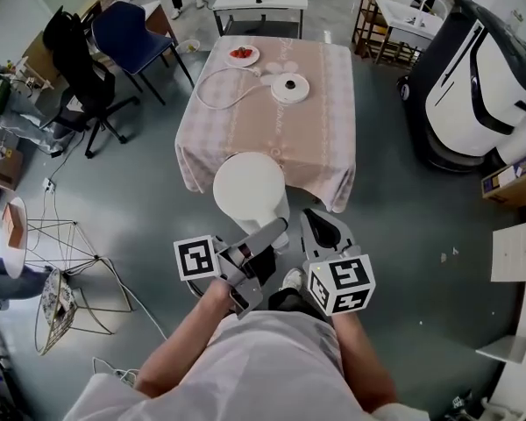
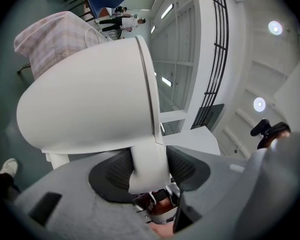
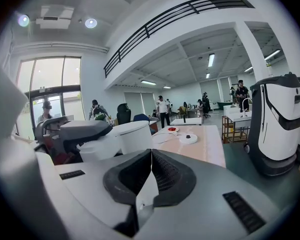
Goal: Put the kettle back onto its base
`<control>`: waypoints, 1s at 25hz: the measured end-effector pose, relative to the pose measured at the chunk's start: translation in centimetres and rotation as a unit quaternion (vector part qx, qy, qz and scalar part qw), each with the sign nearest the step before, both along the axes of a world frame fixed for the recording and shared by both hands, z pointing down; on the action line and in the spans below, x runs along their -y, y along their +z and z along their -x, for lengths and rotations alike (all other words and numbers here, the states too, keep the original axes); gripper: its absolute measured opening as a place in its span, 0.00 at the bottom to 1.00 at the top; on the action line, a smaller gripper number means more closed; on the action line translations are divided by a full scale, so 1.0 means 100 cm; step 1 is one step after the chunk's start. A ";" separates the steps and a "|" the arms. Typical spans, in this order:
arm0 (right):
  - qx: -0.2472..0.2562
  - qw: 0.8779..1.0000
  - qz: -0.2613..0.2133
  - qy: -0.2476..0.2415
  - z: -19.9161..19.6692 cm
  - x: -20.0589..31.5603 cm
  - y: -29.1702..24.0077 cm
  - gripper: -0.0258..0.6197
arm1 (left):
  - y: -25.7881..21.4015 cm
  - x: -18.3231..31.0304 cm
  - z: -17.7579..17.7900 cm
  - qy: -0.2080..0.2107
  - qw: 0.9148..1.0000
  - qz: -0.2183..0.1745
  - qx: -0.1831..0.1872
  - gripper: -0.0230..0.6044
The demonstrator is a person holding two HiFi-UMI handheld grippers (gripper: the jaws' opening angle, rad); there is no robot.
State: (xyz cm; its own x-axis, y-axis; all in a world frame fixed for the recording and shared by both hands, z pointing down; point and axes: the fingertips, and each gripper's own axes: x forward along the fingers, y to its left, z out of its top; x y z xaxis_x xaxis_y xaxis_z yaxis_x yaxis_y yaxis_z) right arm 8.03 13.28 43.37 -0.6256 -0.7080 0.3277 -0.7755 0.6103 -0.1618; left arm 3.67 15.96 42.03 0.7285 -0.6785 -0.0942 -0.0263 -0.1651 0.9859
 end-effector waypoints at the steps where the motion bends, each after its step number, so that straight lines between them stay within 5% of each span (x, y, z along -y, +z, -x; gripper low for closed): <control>1: 0.000 1.000 0.000 -0.004 -0.003 0.006 0.000 0.05 | -0.001 0.006 -0.003 -0.003 1.000 0.001 0.000 0.37; 15: 0.032 0.999 -0.004 -0.025 -0.018 0.060 -0.003 0.05 | -0.005 0.056 -0.019 -0.025 0.999 0.003 0.024 0.37; 25: 0.024 1.000 -0.002 0.011 -0.023 0.100 0.002 0.05 | 0.000 0.103 -0.021 0.009 1.000 0.006 0.009 0.37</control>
